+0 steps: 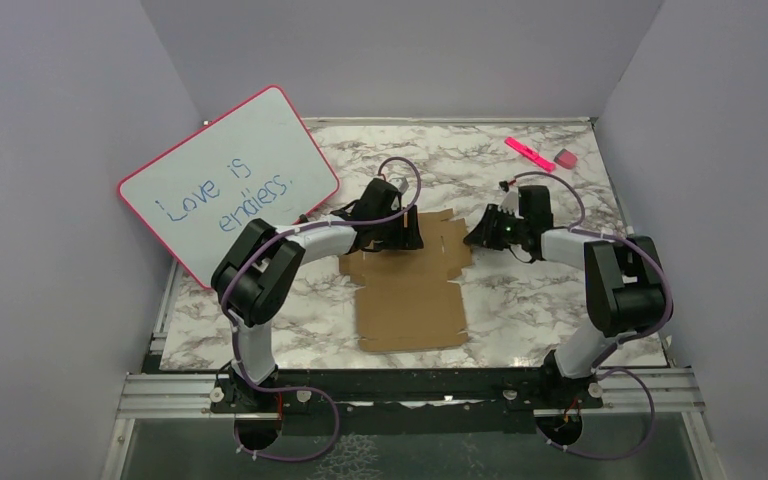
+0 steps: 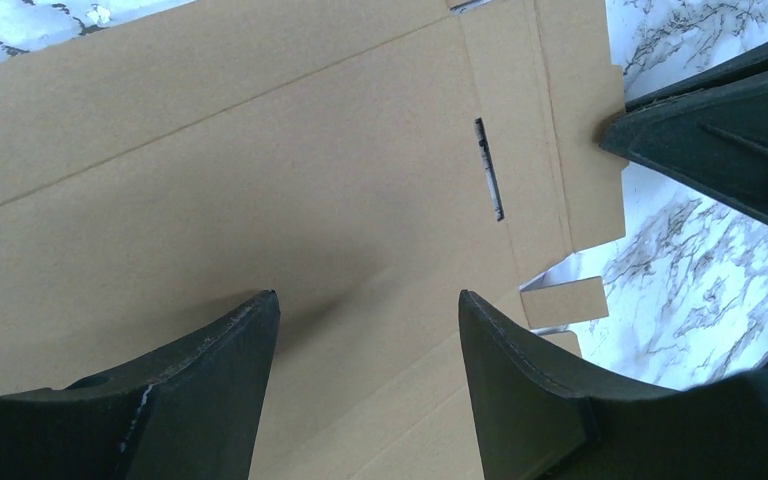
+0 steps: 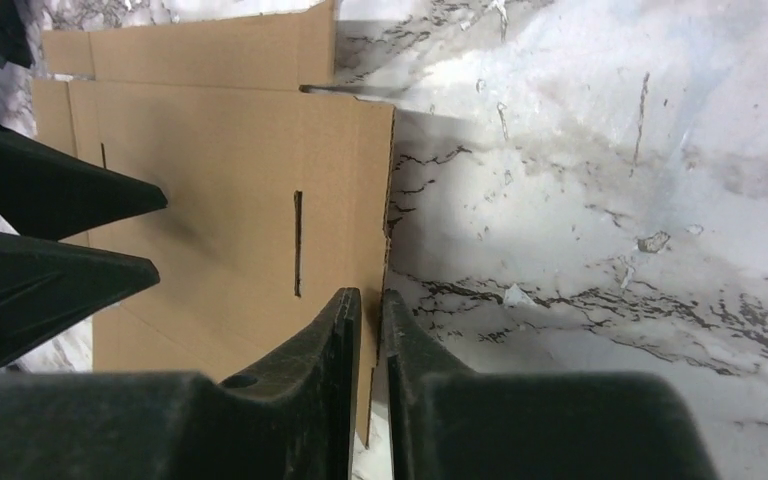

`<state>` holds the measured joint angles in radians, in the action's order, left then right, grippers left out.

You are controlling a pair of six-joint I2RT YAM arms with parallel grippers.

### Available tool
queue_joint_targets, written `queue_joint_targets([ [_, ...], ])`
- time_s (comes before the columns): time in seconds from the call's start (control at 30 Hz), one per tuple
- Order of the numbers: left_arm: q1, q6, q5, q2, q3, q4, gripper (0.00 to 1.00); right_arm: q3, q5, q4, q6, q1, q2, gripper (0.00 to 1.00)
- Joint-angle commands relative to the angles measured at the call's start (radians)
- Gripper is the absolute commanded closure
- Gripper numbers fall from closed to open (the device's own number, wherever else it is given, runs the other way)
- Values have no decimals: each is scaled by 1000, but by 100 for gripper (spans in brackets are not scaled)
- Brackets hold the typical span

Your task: Fold the paper box

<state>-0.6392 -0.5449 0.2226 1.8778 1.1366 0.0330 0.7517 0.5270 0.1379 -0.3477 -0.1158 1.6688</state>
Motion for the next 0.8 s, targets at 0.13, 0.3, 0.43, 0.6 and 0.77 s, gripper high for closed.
queue_joint_targets([
  [0.13,-7,-10,23,13,-17,-25,32,84,-65,-117,57,-17,-47,91],
  [0.3,-7,-16,28,22,-21,-28,32,142,-197,-250,93,-69,-83,94],
  [0.43,-7,-24,36,30,-29,-49,32,190,-342,-331,116,-142,-99,95],
  [0.6,-7,-30,43,33,-42,-68,32,264,-533,-431,125,-244,-85,95],
  [0.77,-7,-42,52,38,-55,-91,32,336,-701,-513,120,-353,-61,95],
])
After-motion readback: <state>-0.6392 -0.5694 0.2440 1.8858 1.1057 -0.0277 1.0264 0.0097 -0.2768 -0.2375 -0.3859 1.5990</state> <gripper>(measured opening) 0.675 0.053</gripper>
